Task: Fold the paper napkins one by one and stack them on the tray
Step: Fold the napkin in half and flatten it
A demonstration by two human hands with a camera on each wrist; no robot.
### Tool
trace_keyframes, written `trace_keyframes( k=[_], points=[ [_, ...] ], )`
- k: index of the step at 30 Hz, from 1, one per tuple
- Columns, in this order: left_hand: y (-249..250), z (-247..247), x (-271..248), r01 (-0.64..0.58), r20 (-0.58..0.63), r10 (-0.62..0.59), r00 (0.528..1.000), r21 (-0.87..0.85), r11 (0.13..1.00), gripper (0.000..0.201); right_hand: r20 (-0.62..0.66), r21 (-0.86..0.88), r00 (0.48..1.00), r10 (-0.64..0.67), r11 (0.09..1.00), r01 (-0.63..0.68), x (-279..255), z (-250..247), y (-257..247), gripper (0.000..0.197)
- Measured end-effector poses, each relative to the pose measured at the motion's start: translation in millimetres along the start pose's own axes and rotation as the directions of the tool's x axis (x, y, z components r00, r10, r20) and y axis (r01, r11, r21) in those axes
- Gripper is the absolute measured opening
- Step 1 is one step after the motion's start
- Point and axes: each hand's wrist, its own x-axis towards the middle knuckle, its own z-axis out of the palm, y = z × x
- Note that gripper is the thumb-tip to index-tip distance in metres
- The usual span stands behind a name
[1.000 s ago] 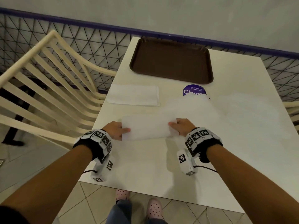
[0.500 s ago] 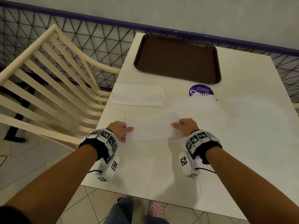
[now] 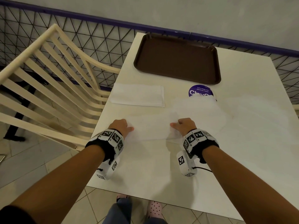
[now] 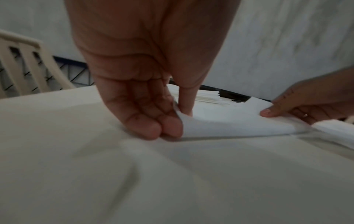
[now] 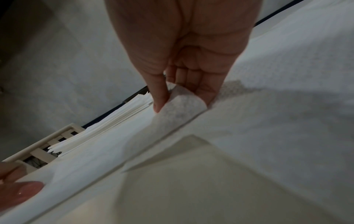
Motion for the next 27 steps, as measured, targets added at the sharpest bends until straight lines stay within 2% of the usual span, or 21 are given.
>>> trace_keyframes(
  k=[2,4,6,7,8,10,13,15,17,27],
  points=[
    [4,2,-2,-0.016,-0.068,0.017,0.998,0.024,1.000,0.045,-0.005,0.023,1.000,0.000,1.000,0.000,0,1,0,0.050],
    [8,6,-9,-0.076,-0.170,0.085,0.982,0.055,0.996,0.048,-0.006,0.026,1.000,-0.001,1.000,0.002,0,1,-1,0.051],
    [14,12,-17,-0.160,-0.292,0.230,0.928,0.245,0.956,0.049,-0.007,0.014,1.000,-0.006,1.000,0.006,0,2,-1,0.051],
    [18,14,-20,-0.192,-0.323,0.318,0.891,0.367,0.910,0.050,-0.007,0.007,1.000,-0.008,1.000,0.008,1,2,-1,0.051],
    [22,17,-23,-0.225,-0.323,0.401,0.857,0.466,0.856,0.051,-0.003,-0.001,1.000,-0.011,1.000,0.011,1,2,-1,0.052],
    [32,24,-24,-0.317,-0.241,0.537,0.809,0.590,0.743,0.053,-0.001,-0.014,1.000,-0.018,1.000,0.018,1,2,0,0.052],
    [42,39,-25,-0.463,-0.061,0.644,0.763,0.644,0.609,0.051,-0.005,-0.016,1.000,-0.027,1.000,0.027,2,2,1,0.052],
    [42,48,-24,-0.494,-0.003,0.645,0.764,0.640,0.588,0.048,-0.003,-0.018,0.999,-0.034,0.999,0.034,3,3,1,0.052],
    [37,53,-23,-0.481,0.012,0.613,0.790,0.631,0.608,0.046,0.000,-0.018,0.999,-0.039,0.999,0.038,4,3,1,0.052],
    [27,59,-23,-0.420,-0.038,0.563,0.825,0.626,0.658,0.050,-0.010,-0.041,0.999,-0.044,0.998,0.043,3,5,3,0.050]
  ],
)
